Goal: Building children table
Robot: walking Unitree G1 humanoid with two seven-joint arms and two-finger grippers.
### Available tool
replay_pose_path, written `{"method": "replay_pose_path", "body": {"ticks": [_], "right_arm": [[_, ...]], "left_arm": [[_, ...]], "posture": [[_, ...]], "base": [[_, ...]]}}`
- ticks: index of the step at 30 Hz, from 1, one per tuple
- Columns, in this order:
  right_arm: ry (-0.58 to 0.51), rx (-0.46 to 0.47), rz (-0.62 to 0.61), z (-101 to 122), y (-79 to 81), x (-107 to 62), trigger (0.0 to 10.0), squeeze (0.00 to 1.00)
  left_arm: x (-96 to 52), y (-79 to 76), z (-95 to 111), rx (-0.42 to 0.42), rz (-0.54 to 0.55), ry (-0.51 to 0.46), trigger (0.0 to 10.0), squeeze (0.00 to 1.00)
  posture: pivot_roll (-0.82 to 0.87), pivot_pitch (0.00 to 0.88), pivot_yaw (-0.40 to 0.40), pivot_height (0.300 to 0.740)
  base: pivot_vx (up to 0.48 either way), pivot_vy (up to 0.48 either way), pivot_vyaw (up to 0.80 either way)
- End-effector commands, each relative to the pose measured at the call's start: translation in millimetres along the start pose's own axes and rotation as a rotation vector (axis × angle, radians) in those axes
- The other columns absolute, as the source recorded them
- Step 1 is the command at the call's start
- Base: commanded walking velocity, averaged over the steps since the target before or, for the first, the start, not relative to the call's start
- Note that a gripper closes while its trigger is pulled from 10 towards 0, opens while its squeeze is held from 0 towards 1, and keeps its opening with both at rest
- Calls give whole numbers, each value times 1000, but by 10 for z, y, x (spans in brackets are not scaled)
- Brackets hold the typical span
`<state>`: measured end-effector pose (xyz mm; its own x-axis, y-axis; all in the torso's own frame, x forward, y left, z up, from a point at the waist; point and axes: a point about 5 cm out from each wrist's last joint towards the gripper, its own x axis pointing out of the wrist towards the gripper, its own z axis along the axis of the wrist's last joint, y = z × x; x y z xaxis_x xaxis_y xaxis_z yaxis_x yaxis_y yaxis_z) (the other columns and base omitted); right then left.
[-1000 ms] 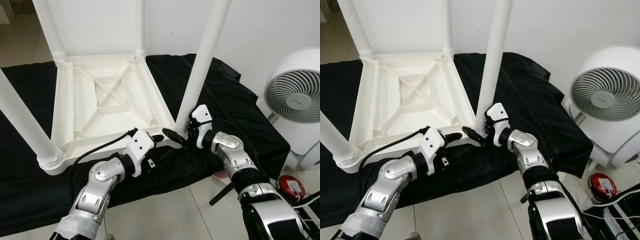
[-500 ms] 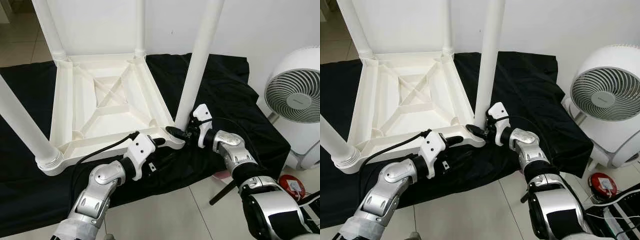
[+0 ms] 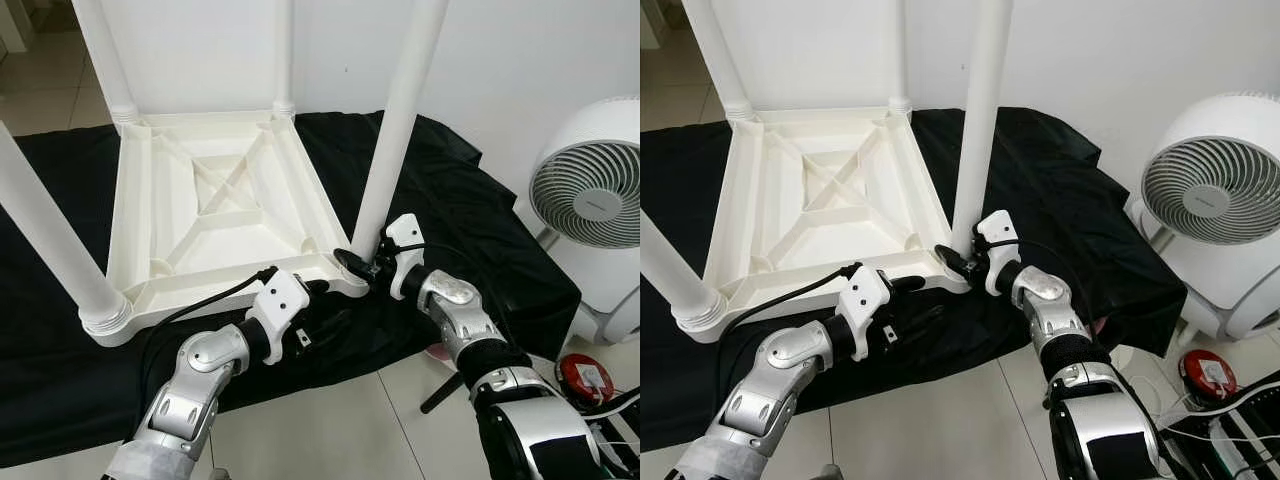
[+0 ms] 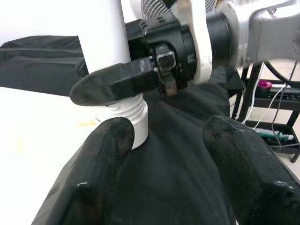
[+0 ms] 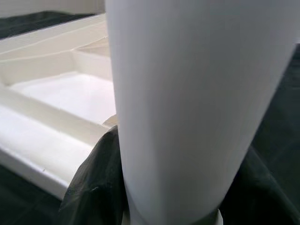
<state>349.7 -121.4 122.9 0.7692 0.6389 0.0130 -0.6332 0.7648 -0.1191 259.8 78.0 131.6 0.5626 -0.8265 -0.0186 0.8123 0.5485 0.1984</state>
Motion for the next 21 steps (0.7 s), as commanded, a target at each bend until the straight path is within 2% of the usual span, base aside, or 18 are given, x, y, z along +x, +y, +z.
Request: {"method": "replay_pose_path", "body": {"ticks": [1, 2, 5, 7, 9, 10, 12, 14, 18, 19, 20, 21], "right_arm": [[22, -15, -83, -51, 20, -38, 10000, 0], [16, 4, -140, -70, 63, -49, 10000, 0], [16, 17, -172, -84, 88, -58, 10000, 0], [25, 70, -262, -145, 201, -71, 10000, 0], [29, 89, -296, -165, 249, -76, 10000, 0], [29, 89, -296, -165, 249, -76, 10000, 0], [24, 108, -410, -177, 358, -99, 10000, 0], [24, 108, -410, -177, 358, -99, 10000, 0], [-8, 111, -499, -120, 450, -153, 10000, 0], [-14, 104, -504, -105, 447, -162, 10000, 90], [-14, 104, -504, -105, 447, -162, 10000, 90], [-15, 112, -498, -105, 429, -163, 10000, 1000]], "left_arm": [[19, -25, 9, -10, 7, -5, 10000, 0], [22, -23, 8, -9, 6, -4, 10000, 0], [22, -21, 8, -8, 6, -4, 10000, 0], [31, -21, 7, -5, 6, -3, 10000, 0], [35, -23, 7, -6, 6, -3, 10000, 0], [35, -23, 7, -6, 6, -3, 10000, 0], [47, -38, 6, -4, -1, -4, 10000, 0], [47, -38, 6, -4, -1, -4, 10000, 0], [45, -17, 15, -3, 3, -5, 10000, 0], [39, -10, 14, -3, 6, -4, 10000, 0], [39, -10, 14, -3, 6, -4, 10000, 0], [36, -12, 12, -2, 5, -3, 10000, 0]], "posture": [[-17, 0, -61, 740], [-19, 0, -59, 740], [-19, 0, -59, 740], [-22, 0, -59, 740], [-22, 0, -59, 740], [-22, 0, -59, 740], [-18, 0, -63, 740], [-18, 0, -63, 740], [-15, 0, -66, 740], [-19, 0, -64, 740], [-19, 0, -64, 740], [-18, 0, -64, 740]], "base": [[0, 0, 0], [0, 0, 0], [0, 0, 0], [0, 0, 0], [0, 0, 0], [0, 0, 0], [0, 0, 0], [0, 0, 0], [0, 0, 0], [0, 0, 0], [0, 0, 0], [0, 0, 0]]}}
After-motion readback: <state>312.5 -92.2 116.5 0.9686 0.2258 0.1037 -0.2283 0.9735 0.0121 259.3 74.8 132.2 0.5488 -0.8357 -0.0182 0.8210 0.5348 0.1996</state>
